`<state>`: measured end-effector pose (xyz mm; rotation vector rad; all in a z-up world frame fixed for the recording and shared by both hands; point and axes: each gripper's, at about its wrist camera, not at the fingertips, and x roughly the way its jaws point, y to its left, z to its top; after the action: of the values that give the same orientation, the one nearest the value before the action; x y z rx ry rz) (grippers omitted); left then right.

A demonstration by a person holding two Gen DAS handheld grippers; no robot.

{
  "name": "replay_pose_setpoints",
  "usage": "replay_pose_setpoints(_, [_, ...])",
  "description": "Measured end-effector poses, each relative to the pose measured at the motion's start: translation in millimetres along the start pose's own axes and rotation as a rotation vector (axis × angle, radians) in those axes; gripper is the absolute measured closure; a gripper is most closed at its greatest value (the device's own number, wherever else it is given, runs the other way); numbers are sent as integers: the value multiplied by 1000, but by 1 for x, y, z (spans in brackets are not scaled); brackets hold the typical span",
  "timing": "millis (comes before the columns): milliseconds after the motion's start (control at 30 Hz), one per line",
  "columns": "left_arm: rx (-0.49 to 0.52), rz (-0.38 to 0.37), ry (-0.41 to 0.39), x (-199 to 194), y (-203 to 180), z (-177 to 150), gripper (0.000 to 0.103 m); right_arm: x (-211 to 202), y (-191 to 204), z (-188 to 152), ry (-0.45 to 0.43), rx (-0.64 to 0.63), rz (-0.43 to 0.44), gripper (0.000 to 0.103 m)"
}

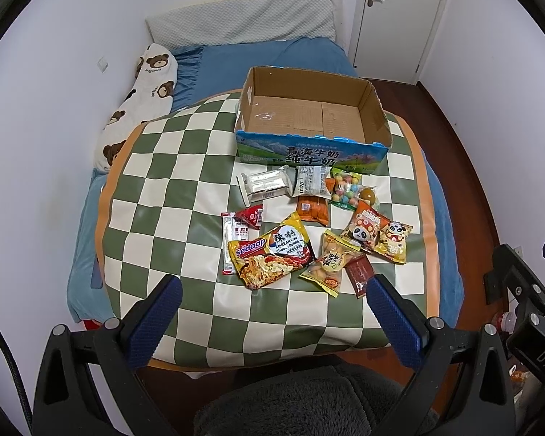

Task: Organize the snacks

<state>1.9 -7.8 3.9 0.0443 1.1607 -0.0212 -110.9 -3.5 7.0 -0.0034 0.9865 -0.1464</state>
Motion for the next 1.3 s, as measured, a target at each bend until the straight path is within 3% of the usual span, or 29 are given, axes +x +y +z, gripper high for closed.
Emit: replay_pose_setpoints(1300, [1, 1, -4, -4, -7, -2, 0, -7, -11, -3, -2, 5, 16, 0])
